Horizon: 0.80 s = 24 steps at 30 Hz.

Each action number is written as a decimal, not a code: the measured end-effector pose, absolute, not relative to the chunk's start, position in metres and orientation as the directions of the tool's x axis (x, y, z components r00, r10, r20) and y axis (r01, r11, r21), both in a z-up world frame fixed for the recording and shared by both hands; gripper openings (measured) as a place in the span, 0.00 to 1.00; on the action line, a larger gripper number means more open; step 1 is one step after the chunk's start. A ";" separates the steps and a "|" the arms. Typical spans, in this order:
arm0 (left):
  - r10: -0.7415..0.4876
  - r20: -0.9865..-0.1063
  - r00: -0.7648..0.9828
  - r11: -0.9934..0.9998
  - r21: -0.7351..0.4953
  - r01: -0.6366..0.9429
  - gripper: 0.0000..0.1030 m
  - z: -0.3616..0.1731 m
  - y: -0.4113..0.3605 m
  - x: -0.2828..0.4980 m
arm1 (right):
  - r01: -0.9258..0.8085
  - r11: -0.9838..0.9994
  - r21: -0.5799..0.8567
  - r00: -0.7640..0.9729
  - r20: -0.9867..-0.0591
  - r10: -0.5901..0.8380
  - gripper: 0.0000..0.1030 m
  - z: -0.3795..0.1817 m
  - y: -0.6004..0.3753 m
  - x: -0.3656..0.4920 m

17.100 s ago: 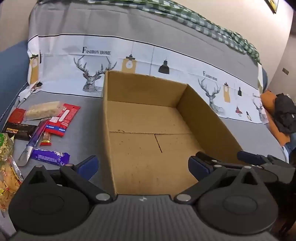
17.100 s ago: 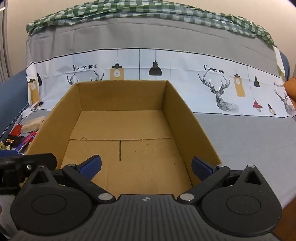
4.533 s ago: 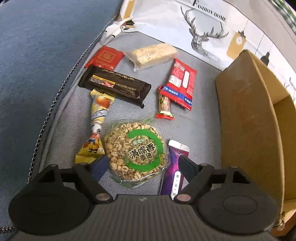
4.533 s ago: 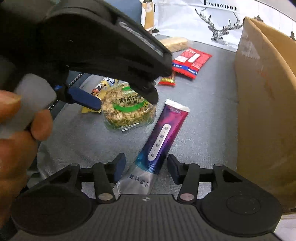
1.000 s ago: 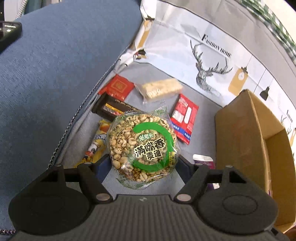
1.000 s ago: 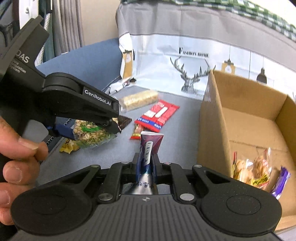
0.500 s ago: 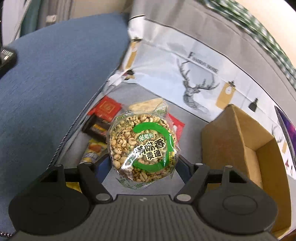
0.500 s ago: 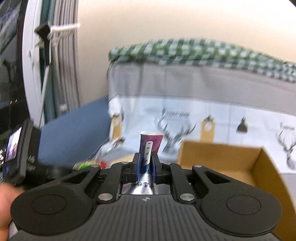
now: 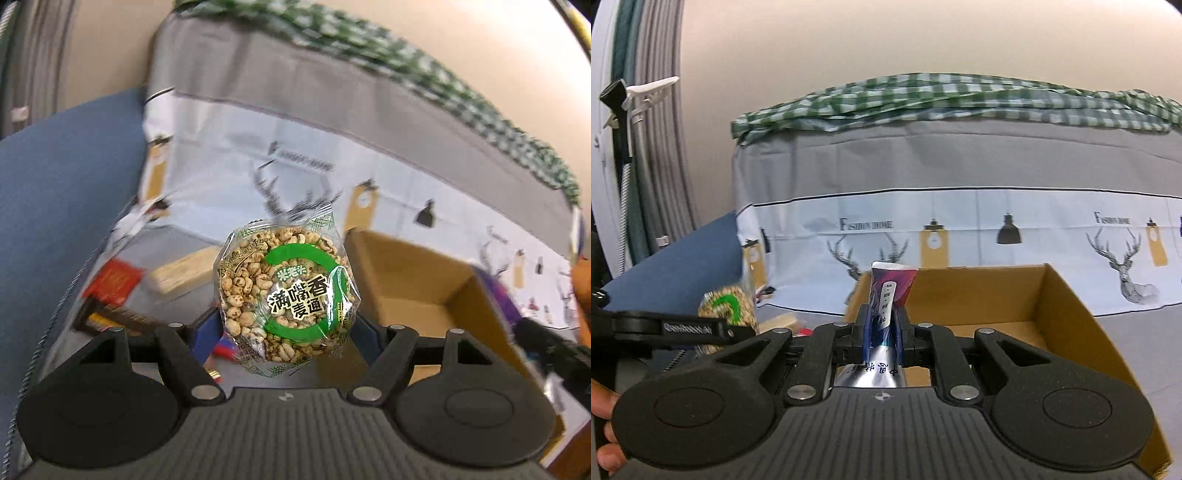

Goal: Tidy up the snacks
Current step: 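Carry both items over the box and open the left tool to drop the nut pack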

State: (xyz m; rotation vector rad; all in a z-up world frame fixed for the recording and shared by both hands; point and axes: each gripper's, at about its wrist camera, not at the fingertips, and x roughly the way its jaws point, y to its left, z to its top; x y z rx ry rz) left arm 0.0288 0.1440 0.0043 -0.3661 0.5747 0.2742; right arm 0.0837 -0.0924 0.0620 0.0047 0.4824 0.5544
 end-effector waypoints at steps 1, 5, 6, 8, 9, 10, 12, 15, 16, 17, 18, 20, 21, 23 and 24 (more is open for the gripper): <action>0.139 -0.558 0.818 0.906 -0.261 -0.332 0.77 0.006 0.139 0.030 | -0.499 0.857 0.131 0.745 -0.439 0.501 0.12 0.061 -0.096 0.086; 0.093 -0.502 0.860 0.930 -0.264 -0.254 0.77 0.013 0.117 0.036 | -0.468 0.875 0.127 0.763 -0.441 0.472 0.12 0.058 -0.114 0.094; 0.079 -0.493 0.866 0.933 -0.268 -0.238 0.77 0.014 0.113 0.037 | -0.459 0.880 0.126 0.768 -0.442 0.464 0.12 0.057 -0.119 0.095; 0.050 -0.478 0.877 0.939 -0.278 -0.205 0.77 0.015 0.103 0.040 | -0.441 0.889 0.126 0.775 -0.446 0.448 0.12 0.055 -0.128 0.098; 0.037 -0.472 0.881 0.942 -0.277 -0.189 0.77 0.015 0.097 0.042 | -0.430 0.894 0.126 0.780 -0.446 0.438 0.12 0.054 -0.132 0.100; 0.026 -0.468 0.883 0.945 -0.278 -0.175 0.77 0.015 0.092 0.043 | -0.421 0.898 0.125 0.785 -0.446 0.430 0.12 0.053 -0.136 0.101; -0.003 -0.460 0.888 0.950 -0.278 -0.141 0.77 0.015 0.080 0.046 | -0.401 0.908 0.125 0.794 -0.447 0.412 0.12 0.051 -0.145 0.105; -0.027 -0.455 0.890 0.959 -0.263 -0.105 0.77 0.015 0.064 0.049 | -0.361 0.923 0.131 0.810 -0.446 0.380 0.12 0.049 -0.157 0.108; -0.038 -0.453 0.891 0.959 -0.267 -0.094 0.77 0.015 0.060 0.050 | -0.350 0.927 0.133 0.814 -0.446 0.371 0.12 0.048 -0.161 0.110; -0.048 -0.449 0.892 0.960 -0.267 -0.083 0.77 0.014 0.056 0.050 | -0.338 0.931 0.138 0.818 -0.446 0.363 0.12 0.048 -0.165 0.111; -0.056 -0.445 0.894 0.962 -0.264 -0.071 0.77 0.014 0.051 0.051 | -0.323 0.936 0.143 0.823 -0.445 0.352 0.12 0.048 -0.168 0.112; -0.072 -0.440 0.895 0.964 -0.261 -0.051 0.77 0.014 0.043 0.052 | -0.302 0.942 0.146 0.833 -0.441 0.335 0.12 0.047 -0.175 0.114; -0.075 -0.438 0.896 0.965 -0.258 -0.045 0.77 0.014 0.041 0.052 | -0.294 0.945 0.147 0.836 -0.439 0.328 0.12 0.047 -0.177 0.115; -0.084 -0.439 0.895 0.966 -0.255 -0.035 0.77 0.013 0.036 0.053 | -0.278 0.949 0.150 0.841 -0.439 0.316 0.12 0.048 -0.182 0.117; -0.091 -0.441 0.893 0.966 -0.256 -0.028 0.77 0.012 0.034 0.054 | -0.272 0.950 0.152 0.843 -0.439 0.311 0.12 0.047 -0.183 0.118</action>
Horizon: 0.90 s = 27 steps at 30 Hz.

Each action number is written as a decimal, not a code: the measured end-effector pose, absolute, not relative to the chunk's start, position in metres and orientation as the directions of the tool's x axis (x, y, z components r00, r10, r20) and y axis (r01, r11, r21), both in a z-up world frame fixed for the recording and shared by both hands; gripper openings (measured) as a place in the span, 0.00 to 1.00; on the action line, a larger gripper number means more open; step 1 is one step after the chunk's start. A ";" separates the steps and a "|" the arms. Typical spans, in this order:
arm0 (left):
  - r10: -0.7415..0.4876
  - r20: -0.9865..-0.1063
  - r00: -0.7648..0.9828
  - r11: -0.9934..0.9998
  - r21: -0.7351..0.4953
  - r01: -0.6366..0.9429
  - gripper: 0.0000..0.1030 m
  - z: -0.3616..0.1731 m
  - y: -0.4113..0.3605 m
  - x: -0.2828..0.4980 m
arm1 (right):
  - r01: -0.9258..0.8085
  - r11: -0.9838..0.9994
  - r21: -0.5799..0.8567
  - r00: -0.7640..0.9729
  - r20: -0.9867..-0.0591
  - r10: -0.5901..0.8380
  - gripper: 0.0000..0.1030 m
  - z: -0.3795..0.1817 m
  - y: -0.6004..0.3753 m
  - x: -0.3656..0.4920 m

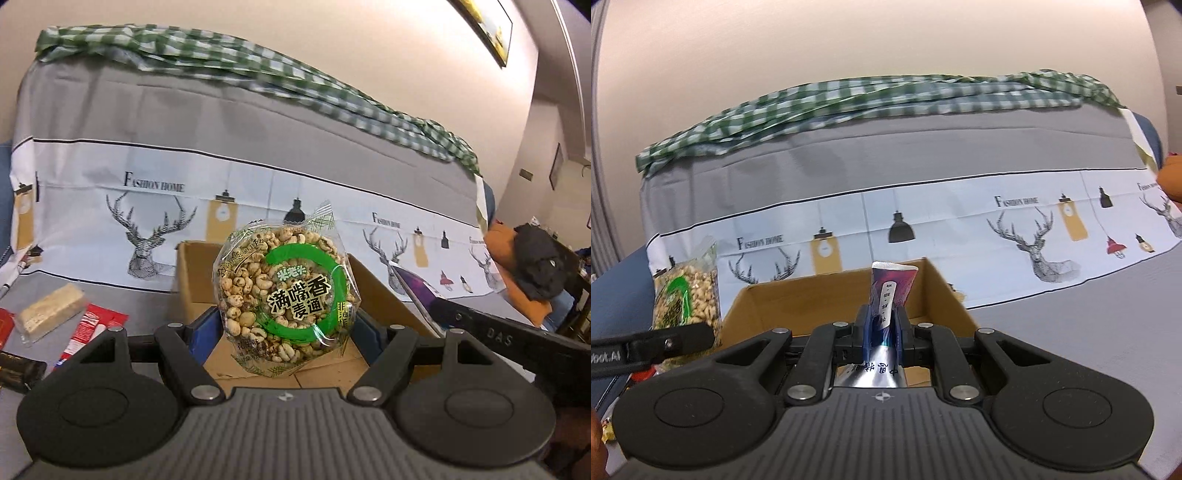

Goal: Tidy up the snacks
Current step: 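Carry both items over the box and open the left tool to drop the nut pack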

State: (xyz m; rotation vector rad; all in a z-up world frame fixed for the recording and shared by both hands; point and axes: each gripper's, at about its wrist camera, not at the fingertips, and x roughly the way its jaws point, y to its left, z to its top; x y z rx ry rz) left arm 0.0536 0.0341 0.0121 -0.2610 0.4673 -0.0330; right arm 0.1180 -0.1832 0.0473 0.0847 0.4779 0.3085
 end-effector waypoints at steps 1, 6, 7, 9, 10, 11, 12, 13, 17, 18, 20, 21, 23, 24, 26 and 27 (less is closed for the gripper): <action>-0.097 -0.443 0.891 0.966 -0.256 -0.022 0.77 0.011 0.032 0.054 | -0.267 0.952 0.152 0.844 -0.440 0.307 0.12 0.047 -0.184 0.119; -0.117 -0.446 0.888 0.968 -0.252 0.001 0.77 0.010 0.024 0.056 | -0.262 0.954 0.144 0.847 -0.439 0.299 0.12 0.047 -0.186 0.119; -0.119 -0.445 0.887 0.968 -0.252 0.004 0.77 0.009 0.023 0.056 | -0.260 0.955 0.145 0.847 -0.440 0.298 0.12 0.047 -0.186 0.119; -0.120 -0.446 0.887 0.968 -0.253 0.004 0.77 0.009 0.023 0.055 | -0.258 0.955 0.144 0.848 -0.440 0.296 0.12 0.047 -0.186 0.119; -0.121 -0.444 0.888 0.966 -0.257 0.003 0.77 0.009 0.023 0.055 | -0.258 0.956 0.144 0.849 -0.439 0.295 0.12 0.047 -0.186 0.120; -0.123 -0.442 0.889 0.965 -0.263 0.002 0.77 0.009 0.024 0.055 | -0.257 0.956 0.144 0.849 -0.439 0.294 0.12 0.048 -0.186 0.119; -0.125 -0.440 0.889 0.963 -0.269 0.003 0.77 0.009 0.025 0.055 | -0.256 0.956 0.144 0.849 -0.439 0.293 0.12 0.048 -0.186 0.119; -0.129 -0.438 0.890 0.961 -0.276 0.003 0.77 0.010 0.026 0.055 | -0.255 0.956 0.145 0.850 -0.438 0.293 0.12 0.048 -0.186 0.119; -0.134 -0.442 0.887 0.960 -0.281 0.005 0.77 0.009 0.027 0.056 | -0.252 0.957 0.143 0.850 -0.440 0.290 0.13 0.048 -0.185 0.118; -0.134 -0.442 0.887 0.960 -0.280 0.006 0.77 0.009 0.026 0.056 | -0.253 0.957 0.143 0.850 -0.439 0.290 0.13 0.047 -0.185 0.117; -0.138 -0.443 0.886 0.960 -0.281 0.009 0.77 0.009 0.027 0.056 | -0.252 0.957 0.140 0.852 -0.437 0.288 0.13 0.048 -0.184 0.117; -0.140 -0.443 0.886 0.960 -0.281 0.011 0.77 0.009 0.028 0.056 | -0.253 0.957 0.141 0.851 -0.438 0.290 0.13 0.048 -0.184 0.117; -0.142 -0.442 0.886 0.959 -0.285 0.012 0.77 0.009 0.028 0.056 | -0.253 0.957 0.139 0.852 -0.437 0.289 0.13 0.048 -0.184 0.117; -0.143 -0.442 0.885 0.959 -0.285 0.013 0.77 0.009 0.028 0.057 | -0.254 0.957 0.136 0.852 -0.437 0.289 0.13 0.048 -0.184 0.117; -0.143 -0.440 0.886 0.959 -0.284 0.013 0.77 0.010 0.028 0.057 | -0.255 0.957 0.136 0.851 -0.438 0.289 0.13 0.048 -0.183 0.117; -0.144 -0.438 0.887 0.959 -0.284 0.015 0.77 0.010 0.028 0.056 | -0.255 0.957 0.135 0.852 -0.437 0.289 0.13 0.048 -0.183 0.117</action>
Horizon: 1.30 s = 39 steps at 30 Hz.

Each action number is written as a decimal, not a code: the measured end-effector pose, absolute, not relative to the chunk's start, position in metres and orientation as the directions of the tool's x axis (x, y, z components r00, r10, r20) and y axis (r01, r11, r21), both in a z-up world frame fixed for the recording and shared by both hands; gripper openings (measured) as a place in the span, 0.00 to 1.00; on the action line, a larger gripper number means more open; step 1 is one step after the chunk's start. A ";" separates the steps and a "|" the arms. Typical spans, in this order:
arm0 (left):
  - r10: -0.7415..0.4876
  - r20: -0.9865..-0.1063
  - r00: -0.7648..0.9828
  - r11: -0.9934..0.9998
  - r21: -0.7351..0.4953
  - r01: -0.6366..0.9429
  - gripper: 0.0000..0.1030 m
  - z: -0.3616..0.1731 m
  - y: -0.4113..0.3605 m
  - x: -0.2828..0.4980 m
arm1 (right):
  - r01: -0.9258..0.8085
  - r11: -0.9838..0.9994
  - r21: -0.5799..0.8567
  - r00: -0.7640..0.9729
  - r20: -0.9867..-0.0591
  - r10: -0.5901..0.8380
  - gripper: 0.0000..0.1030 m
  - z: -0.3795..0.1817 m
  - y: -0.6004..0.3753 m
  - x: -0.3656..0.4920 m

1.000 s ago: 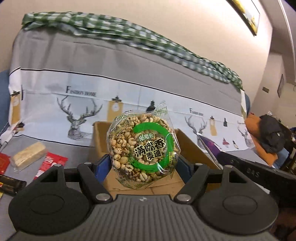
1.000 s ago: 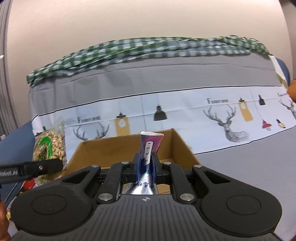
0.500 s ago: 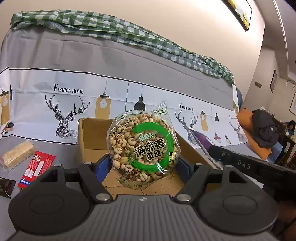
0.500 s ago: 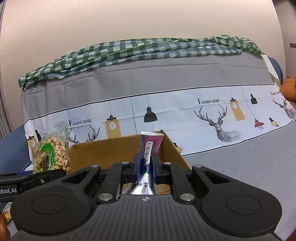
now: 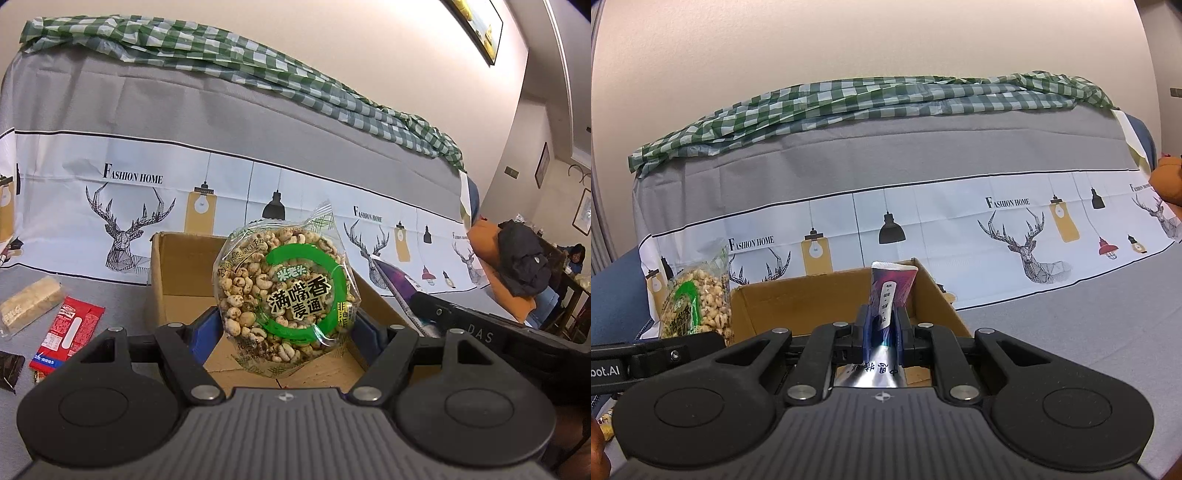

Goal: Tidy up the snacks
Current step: 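Carry both items over the box and open the left tool to drop the nut pack, then move both tools back to the snacks on the sofa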

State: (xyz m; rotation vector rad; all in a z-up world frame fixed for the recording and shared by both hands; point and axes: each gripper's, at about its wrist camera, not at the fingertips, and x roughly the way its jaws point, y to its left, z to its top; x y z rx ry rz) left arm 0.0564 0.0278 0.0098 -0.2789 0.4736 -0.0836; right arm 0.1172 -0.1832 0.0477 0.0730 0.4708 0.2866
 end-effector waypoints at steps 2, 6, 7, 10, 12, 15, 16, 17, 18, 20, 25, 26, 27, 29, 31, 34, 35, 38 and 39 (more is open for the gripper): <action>-0.145 -0.439 0.887 0.958 -0.285 0.015 0.77 0.010 0.028 0.056 | -0.256 0.957 0.134 0.853 -0.436 0.289 0.13 0.048 -0.184 0.118; -0.148 -0.435 0.888 0.958 -0.285 0.020 0.77 0.010 0.026 0.056 | -0.257 0.957 0.133 0.853 -0.433 0.289 0.13 0.047 -0.184 0.117; -0.148 -0.434 0.889 0.958 -0.285 0.020 0.77 0.010 0.026 0.055 | -0.257 0.957 0.132 0.854 -0.433 0.289 0.13 0.047 -0.184 0.117; -0.147 -0.430 0.891 0.959 -0.281 0.022 0.77 0.010 0.024 0.055 | -0.258 0.957 0.133 0.854 -0.432 0.290 0.13 0.047 -0.184 0.117; -0.147 -0.429 0.891 0.959 -0.282 0.023 0.77 0.011 0.024 0.055 | -0.257 0.957 0.132 0.855 -0.432 0.289 0.13 0.047 -0.184 0.117; -0.151 -0.424 0.893 0.957 -0.288 0.026 0.77 0.012 0.025 0.054 | -0.259 0.957 0.130 0.856 -0.428 0.290 0.13 0.046 -0.184 0.117; -0.156 -0.423 0.893 0.956 -0.291 0.029 0.77 0.012 0.026 0.053 | -0.259 0.957 0.131 0.856 -0.429 0.290 0.13 0.046 -0.184 0.116; -0.165 -0.424 0.890 0.955 -0.295 0.036 0.77 0.012 0.025 0.054 | -0.261 0.956 0.132 0.854 -0.430 0.293 0.13 0.046 -0.184 0.116; -0.175 -0.428 0.887 0.953 -0.299 0.044 0.77 0.012 0.024 0.055 | -0.264 0.955 0.133 0.853 -0.431 0.295 0.14 0.045 -0.184 0.116; -0.165 -0.427 0.889 0.958 -0.284 0.041 0.84 0.011 0.022 0.054 | -0.270 0.953 0.135 0.848 -0.437 0.302 0.17 0.045 -0.183 0.117; -0.154 -0.412 0.898 0.958 -0.283 0.035 0.84 0.012 0.023 0.053 | -0.258 0.959 0.122 0.856 -0.432 0.285 0.43 0.046 -0.181 0.116; -0.148 -0.406 0.902 0.958 -0.284 0.029 0.84 0.012 0.023 0.053 | -0.257 0.959 0.123 0.855 -0.434 0.285 0.43 0.045 -0.181 0.116; -0.136 -0.392 0.910 0.959 -0.283 0.021 0.84 0.012 0.024 0.051 | -0.257 0.959 0.123 0.854 -0.436 0.285 0.43 0.045 -0.180 0.116; -0.111 -0.363 0.925 0.962 -0.272 0.009 0.79 0.013 0.026 0.048 | -0.258 0.958 0.124 0.852 -0.438 0.286 0.43 0.045 -0.179 0.117; -0.105 -0.364 0.925 0.963 -0.268 0.004 0.68 0.014 0.028 0.048 | -0.262 0.957 0.123 0.851 -0.439 0.289 0.43 0.045 -0.177 0.116; -0.123 -0.392 0.912 0.951 -0.308 -0.004 0.54 0.013 0.040 0.049 | -0.272 0.955 0.121 0.850 -0.434 0.297 0.44 0.046 -0.173 0.116; -0.122 -0.396 0.910 0.948 -0.318 -0.011 0.50 0.014 0.044 0.049 | -0.274 0.954 0.122 0.850 -0.434 0.299 0.44 0.046 -0.172 0.116; -0.117 -0.409 0.905 0.934 -0.356 -0.040 0.41 0.015 0.061 0.045 | -0.278 0.951 0.137 0.846 -0.435 0.310 0.44 0.047 -0.166 0.116; -0.115 -0.421 0.900 0.927 -0.370 -0.055 0.39 0.015 0.069 0.044 | -0.279 0.950 0.142 0.846 -0.433 0.313 0.44 0.048 -0.163 0.116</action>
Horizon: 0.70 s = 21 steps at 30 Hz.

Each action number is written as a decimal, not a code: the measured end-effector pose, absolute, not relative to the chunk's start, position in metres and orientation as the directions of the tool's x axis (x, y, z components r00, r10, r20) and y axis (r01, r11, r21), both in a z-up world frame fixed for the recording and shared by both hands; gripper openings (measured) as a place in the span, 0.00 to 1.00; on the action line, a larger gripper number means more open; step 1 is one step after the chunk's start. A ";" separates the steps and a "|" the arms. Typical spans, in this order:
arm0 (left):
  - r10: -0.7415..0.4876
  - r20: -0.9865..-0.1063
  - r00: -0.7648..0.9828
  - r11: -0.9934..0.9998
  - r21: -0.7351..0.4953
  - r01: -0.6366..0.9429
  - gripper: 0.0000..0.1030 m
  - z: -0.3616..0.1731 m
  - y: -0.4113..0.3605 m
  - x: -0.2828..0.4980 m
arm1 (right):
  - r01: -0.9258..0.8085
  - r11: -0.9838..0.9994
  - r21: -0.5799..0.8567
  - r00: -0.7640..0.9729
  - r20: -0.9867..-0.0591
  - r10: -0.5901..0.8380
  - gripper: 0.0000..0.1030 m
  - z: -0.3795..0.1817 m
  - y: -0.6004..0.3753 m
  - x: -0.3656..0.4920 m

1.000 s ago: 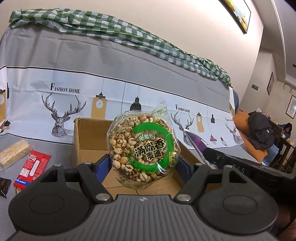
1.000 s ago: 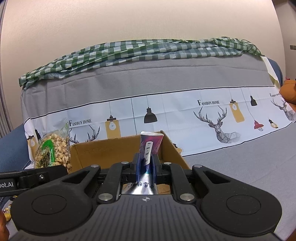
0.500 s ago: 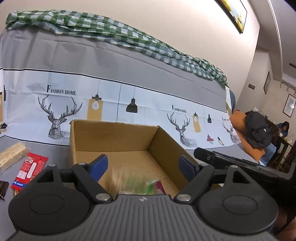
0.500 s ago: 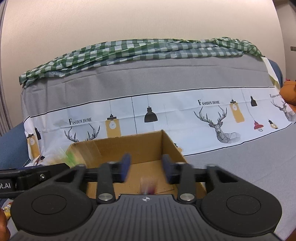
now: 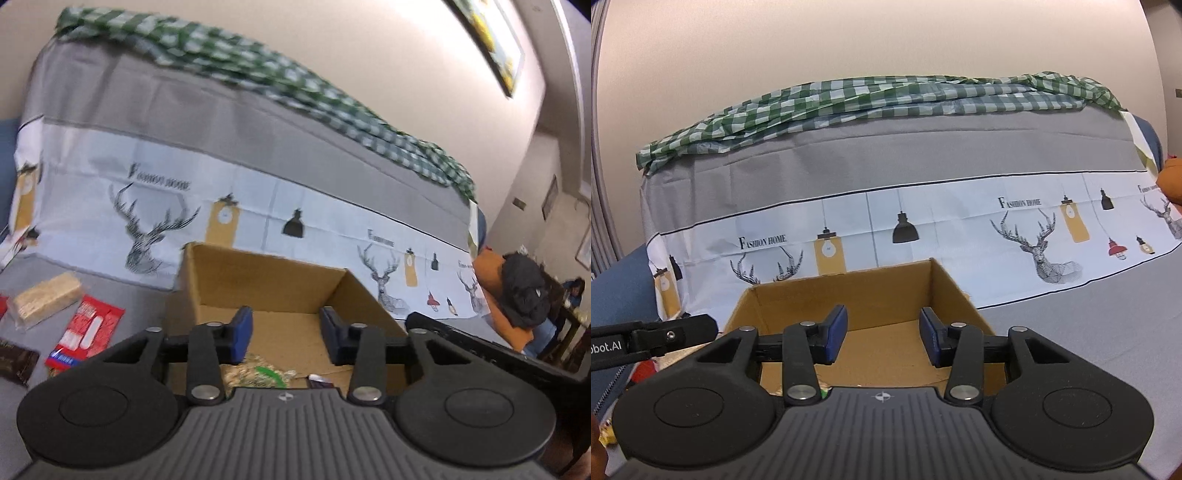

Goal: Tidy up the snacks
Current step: 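Move both tools back to the snacks on the sofa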

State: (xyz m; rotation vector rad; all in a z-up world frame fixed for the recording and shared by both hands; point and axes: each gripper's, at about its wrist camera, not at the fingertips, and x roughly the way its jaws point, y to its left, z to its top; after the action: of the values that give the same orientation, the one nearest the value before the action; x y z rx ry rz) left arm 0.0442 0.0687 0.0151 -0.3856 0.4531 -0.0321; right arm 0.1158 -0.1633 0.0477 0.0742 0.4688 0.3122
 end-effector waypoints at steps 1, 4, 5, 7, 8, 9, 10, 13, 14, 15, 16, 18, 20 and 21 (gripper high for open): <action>-0.111 -0.433 0.894 0.922 -0.381 -0.071 0.38 0.015 0.076 0.043 | -0.280 0.949 0.145 0.845 -0.431 0.316 0.43 0.048 -0.161 0.115; -0.093 -0.496 0.863 0.899 -0.415 -0.141 0.36 0.016 0.102 0.046 | -0.299 0.939 0.168 0.839 -0.423 0.342 0.43 0.051 -0.150 0.112; -0.085 -0.519 0.851 0.894 -0.416 -0.164 0.36 0.018 0.111 0.049 | -0.309 0.935 0.174 0.837 -0.418 0.354 0.43 0.052 -0.145 0.110; -0.050 -0.557 0.829 0.885 -0.409 -0.222 0.36 0.024 0.133 0.057 | -0.327 0.926 0.188 0.830 -0.411 0.377 0.40 0.054 -0.137 0.107; -0.033 -0.573 0.819 0.877 -0.409 -0.251 0.36 0.027 0.144 0.063 | -0.340 0.919 0.200 0.824 -0.406 0.394 0.36 0.055 -0.132 0.106; -0.016 -0.581 0.814 0.866 -0.414 -0.279 0.36 0.028 0.156 0.066 | -0.353 0.913 0.206 0.820 -0.401 0.408 0.34 0.056 -0.128 0.104; 0.001 -0.581 0.814 0.856 -0.421 -0.302 0.36 0.028 0.168 0.068 | -0.365 0.907 0.210 0.815 -0.398 0.421 0.33 0.057 -0.123 0.103; 0.046 -0.579 0.814 0.830 -0.431 -0.353 0.36 0.017 0.195 0.065 | -0.396 0.892 0.219 0.803 -0.389 0.452 0.33 0.059 -0.109 0.099; 0.050 -0.579 0.813 0.830 -0.429 -0.357 0.36 0.009 0.200 0.061 | -0.404 0.888 0.219 0.799 -0.387 0.460 0.33 0.059 -0.104 0.098; 0.058 -0.610 0.791 0.826 -0.416 -0.381 0.36 0.000 0.205 0.060 | -0.409 0.886 0.220 0.795 -0.390 0.464 0.33 0.058 -0.099 0.097; 0.067 -0.657 0.751 0.806 -0.409 -0.429 0.36 -0.007 0.212 0.060 | -0.412 0.883 0.224 0.789 -0.397 0.469 0.33 0.057 -0.095 0.097; 0.052 -0.696 0.716 0.747 -0.449 -0.491 0.36 -0.017 0.229 0.060 | -0.423 0.876 0.234 0.775 -0.407 0.483 0.33 0.054 -0.086 0.095; 0.048 -0.701 0.711 0.707 -0.479 -0.520 0.38 -0.022 0.242 0.059 | -0.440 0.867 0.233 0.761 -0.415 0.498 0.33 0.052 -0.076 0.094; 0.059 -0.708 0.704 0.698 -0.475 -0.536 0.38 -0.023 0.247 0.059 | -0.452 0.861 0.235 0.752 -0.418 0.509 0.33 0.051 -0.071 0.092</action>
State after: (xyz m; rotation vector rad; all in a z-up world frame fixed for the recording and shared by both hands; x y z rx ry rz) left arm 0.0586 0.2469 -0.0232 -0.7310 0.7211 0.3657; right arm 0.0925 -0.0707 0.0511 0.1216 0.4914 0.5261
